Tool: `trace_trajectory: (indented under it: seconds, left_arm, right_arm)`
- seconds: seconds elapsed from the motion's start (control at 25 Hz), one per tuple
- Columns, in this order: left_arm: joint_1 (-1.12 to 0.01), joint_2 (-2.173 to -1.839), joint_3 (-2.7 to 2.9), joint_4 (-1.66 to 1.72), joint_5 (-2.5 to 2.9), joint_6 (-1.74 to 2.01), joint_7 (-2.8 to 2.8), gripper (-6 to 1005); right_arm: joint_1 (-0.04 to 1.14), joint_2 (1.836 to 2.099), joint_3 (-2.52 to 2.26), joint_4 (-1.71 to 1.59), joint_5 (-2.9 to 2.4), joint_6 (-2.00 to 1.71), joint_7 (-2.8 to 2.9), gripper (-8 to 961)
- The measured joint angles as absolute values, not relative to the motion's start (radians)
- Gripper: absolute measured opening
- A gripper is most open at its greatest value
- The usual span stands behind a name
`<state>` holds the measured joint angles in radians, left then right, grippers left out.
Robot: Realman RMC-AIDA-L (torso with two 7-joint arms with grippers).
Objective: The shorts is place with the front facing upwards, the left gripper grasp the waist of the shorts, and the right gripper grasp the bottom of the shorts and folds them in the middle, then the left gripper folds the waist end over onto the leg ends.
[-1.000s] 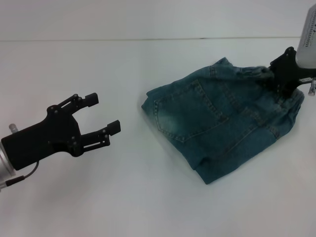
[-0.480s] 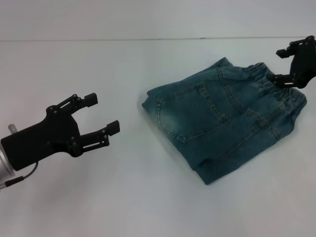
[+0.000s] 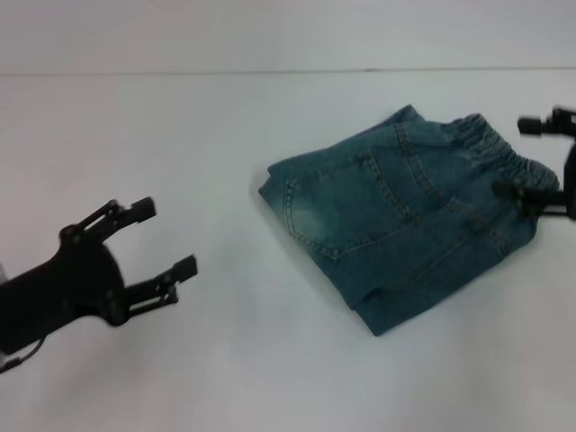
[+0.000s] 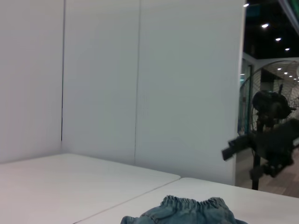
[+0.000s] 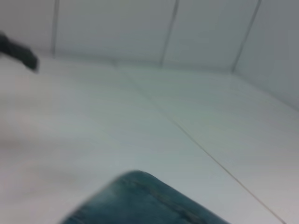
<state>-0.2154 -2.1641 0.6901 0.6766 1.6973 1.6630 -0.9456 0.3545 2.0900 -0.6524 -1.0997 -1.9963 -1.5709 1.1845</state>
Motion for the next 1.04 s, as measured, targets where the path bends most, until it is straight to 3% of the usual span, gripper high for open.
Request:
trace_trajectory:
  seconds: [0.52, 1.04]
  left_arm:
    - [-0.203, -2.143, 0.508, 0.681, 1.985, 1.895, -0.930, 919]
    - [-0.205, -2.141, 0.501, 0.691, 2.047, 1.939, -0.928, 919]
  right_arm:
    - [0.140, 2.090, -0.614, -0.818, -1.908, -1.798, 0.839, 853]
    - [0.178, 2.090, -0.618, -0.793, -2.008, -1.848, 0.818, 852]
